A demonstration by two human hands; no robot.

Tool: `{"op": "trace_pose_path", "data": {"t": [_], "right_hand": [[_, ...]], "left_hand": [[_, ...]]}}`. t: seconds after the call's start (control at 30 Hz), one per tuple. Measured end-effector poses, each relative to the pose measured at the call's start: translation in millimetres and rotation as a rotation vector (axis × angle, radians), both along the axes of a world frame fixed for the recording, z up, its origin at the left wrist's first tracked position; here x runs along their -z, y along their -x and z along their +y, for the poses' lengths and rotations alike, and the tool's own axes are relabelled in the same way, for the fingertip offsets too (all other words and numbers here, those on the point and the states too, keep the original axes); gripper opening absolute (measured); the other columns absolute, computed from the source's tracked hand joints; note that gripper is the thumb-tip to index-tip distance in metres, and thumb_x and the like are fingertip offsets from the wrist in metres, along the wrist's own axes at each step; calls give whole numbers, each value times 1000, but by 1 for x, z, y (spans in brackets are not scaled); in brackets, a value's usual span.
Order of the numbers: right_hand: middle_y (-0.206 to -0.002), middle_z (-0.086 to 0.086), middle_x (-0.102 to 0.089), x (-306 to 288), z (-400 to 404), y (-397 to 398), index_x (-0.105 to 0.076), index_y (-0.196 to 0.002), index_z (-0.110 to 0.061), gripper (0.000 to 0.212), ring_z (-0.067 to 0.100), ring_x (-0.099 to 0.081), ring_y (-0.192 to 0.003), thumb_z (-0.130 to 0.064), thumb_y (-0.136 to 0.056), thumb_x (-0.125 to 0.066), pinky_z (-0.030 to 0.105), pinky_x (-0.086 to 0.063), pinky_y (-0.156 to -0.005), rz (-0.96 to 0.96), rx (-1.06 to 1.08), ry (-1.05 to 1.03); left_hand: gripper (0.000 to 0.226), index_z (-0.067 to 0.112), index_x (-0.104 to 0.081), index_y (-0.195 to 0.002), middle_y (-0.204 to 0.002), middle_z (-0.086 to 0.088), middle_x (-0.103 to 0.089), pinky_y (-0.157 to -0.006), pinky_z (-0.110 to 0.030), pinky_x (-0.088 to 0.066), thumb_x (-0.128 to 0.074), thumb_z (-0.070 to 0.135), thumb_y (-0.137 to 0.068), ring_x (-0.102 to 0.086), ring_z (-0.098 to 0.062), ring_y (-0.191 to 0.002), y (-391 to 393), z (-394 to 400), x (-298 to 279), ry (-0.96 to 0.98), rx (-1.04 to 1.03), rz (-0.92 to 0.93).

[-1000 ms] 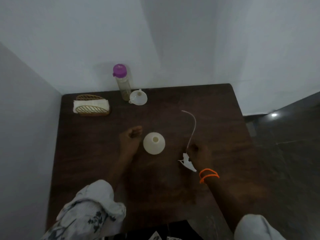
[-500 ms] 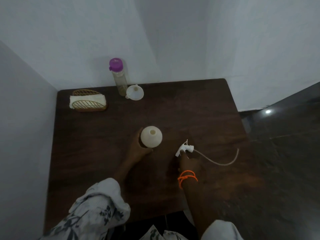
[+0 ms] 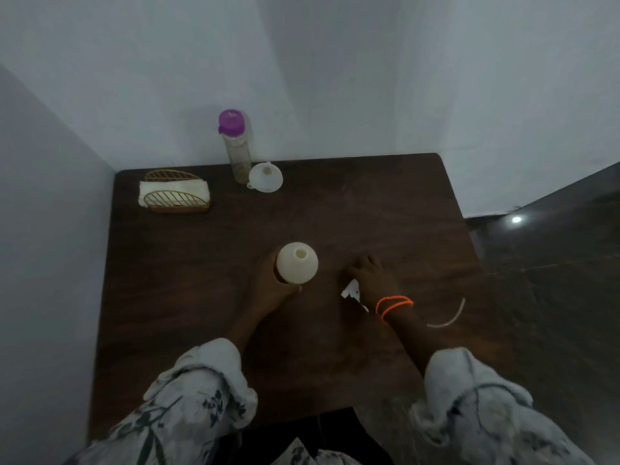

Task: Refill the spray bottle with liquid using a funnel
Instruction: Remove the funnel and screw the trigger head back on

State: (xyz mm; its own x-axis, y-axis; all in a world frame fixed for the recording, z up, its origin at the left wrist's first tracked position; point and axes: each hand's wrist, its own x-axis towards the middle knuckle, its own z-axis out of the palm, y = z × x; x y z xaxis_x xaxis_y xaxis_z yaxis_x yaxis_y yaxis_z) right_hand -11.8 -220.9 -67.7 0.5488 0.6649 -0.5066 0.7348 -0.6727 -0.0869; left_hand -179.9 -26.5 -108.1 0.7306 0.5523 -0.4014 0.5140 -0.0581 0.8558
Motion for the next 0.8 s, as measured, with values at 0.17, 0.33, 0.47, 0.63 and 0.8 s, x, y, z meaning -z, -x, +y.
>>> {"op": "trace_pose_path", "data": {"t": [0.17,0.33,0.47,0.63,0.8], "right_hand": [[-135,3,-52,1,11,-13,-63,-123,-28,45,27,-44,-129,-8,-83,-70,39,-46,-100,22,-96,33],[-127,5,-59,-3,18,-20,-65,-121,-21,40,27,-55,-121,-6,-84,-70,39,-49,-98,46,-122,36],[-124,9,-62,-16,31,-31,-62,-119,-12,38,30,-59,-116,-5,-83,-69,36,-48,-93,106,-52,41],[-106,11,-70,-43,49,-59,-66,-108,-13,46,30,-67,-100,-8,-64,-82,27,-47,-73,127,55,-58],[-77,2,-64,-108,71,-91,-67,-80,-13,35,24,-64,-75,-11,-52,-87,26,-38,-61,18,128,-366]], "left_hand": [[118,30,-35,-151,-150,6,-46,-110,-36,-41,-99,21,-52,-45,-11,-133,-4,-6,-4,15,-26,-10],[133,33,-20,-157,-159,3,-34,-118,-42,-34,-100,21,-52,-35,-19,-144,-13,-10,-7,70,-19,11],[128,28,-31,-154,-154,4,-44,-119,-43,-34,-101,25,-47,-40,-18,-142,-18,-10,-4,19,2,6],[111,29,-46,-142,-140,6,-56,-110,-44,-44,-99,34,-45,-51,-17,-130,-13,-2,-8,-111,5,29],[98,24,-44,-131,-122,12,-47,-95,-31,-40,-100,30,-50,-47,-9,-115,-3,4,-24,-140,-44,22]]}}
